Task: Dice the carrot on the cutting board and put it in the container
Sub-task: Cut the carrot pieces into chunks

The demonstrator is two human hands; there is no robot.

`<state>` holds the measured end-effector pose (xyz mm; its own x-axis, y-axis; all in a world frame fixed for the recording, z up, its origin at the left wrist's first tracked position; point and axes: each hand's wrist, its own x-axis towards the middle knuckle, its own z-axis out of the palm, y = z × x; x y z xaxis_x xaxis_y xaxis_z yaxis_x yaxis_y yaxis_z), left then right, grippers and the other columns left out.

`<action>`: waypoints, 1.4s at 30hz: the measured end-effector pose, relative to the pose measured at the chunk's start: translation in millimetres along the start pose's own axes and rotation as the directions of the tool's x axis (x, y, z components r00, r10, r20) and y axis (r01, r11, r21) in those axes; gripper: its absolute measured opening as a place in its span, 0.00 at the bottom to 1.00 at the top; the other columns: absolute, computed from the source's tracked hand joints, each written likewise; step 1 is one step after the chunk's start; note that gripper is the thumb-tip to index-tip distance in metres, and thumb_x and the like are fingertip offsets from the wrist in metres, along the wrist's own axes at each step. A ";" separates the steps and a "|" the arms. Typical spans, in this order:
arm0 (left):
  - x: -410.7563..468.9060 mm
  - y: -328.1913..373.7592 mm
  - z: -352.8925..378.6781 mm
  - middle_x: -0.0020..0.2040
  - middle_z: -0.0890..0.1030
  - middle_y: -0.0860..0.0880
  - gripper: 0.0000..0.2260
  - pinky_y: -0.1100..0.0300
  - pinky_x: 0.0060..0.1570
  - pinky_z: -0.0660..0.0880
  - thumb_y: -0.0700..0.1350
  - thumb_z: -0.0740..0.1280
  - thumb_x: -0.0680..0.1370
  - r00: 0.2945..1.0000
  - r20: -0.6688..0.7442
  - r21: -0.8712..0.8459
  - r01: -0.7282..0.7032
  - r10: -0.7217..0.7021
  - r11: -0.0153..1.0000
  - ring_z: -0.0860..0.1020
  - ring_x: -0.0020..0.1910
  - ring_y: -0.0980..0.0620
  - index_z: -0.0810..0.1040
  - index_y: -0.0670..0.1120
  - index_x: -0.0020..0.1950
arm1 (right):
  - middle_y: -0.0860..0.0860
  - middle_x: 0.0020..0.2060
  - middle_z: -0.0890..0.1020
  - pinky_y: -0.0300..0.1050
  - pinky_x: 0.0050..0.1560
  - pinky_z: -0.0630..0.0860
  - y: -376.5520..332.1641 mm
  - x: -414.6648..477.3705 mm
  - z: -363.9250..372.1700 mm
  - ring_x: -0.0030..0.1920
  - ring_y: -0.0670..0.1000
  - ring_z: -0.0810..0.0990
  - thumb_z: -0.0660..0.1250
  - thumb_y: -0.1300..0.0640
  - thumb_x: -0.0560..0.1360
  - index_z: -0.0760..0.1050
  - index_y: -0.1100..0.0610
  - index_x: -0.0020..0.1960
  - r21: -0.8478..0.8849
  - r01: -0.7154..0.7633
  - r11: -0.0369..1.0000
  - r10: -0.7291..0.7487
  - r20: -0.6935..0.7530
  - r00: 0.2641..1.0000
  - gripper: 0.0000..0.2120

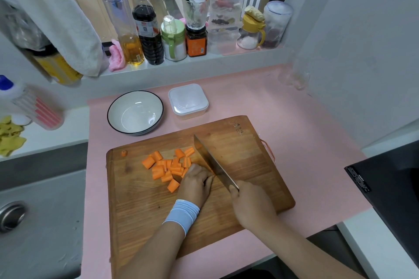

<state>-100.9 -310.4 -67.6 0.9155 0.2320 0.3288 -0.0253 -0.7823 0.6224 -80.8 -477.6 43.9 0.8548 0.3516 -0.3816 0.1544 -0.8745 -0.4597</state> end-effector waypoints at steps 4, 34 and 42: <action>-0.9 -2.0 1.6 0.37 0.79 0.50 0.06 0.70 0.47 0.67 0.35 0.75 0.70 1.000 0.000 0.007 0.010 -0.011 1.000 0.72 0.43 0.54 0.82 0.44 0.38 | 0.43 0.39 0.80 0.46 0.46 0.79 4.0 -3.5 1.5 0.42 0.46 0.79 0.55 0.49 0.84 0.78 0.48 0.50 0.013 0.004 1.000 -0.004 0.012 1.000 0.14; 60.2 11.3 -1.6 0.47 0.80 0.50 0.05 0.60 0.51 0.72 0.41 0.67 0.77 0.950 -0.029 -0.082 0.309 -0.312 0.948 0.76 0.46 0.52 0.81 0.47 0.49 | 0.46 0.39 0.81 0.49 0.47 0.81 38.1 67.8 -55.2 0.41 0.49 0.81 0.55 0.46 0.84 0.78 0.48 0.54 -0.046 0.079 0.996 -0.078 0.020 0.997 0.13; 71.7 7.4 -58.6 0.38 0.76 0.55 0.09 0.59 0.44 0.67 0.41 0.57 0.69 0.847 -0.265 -0.192 0.422 -0.461 0.886 0.73 0.44 0.51 0.74 0.52 0.37 | 0.43 0.42 0.83 0.43 0.39 0.76 53.3 74.2 -66.0 0.40 0.45 0.79 0.63 0.55 0.78 0.78 0.41 0.60 -0.404 0.392 0.826 -0.430 -0.004 0.903 0.14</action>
<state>-59.0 -265.7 2.2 0.6803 0.7106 0.1797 0.2873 -0.4841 0.8265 23.5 -520.1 44.0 0.7072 0.6924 -0.1432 0.6630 -0.7198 -0.2057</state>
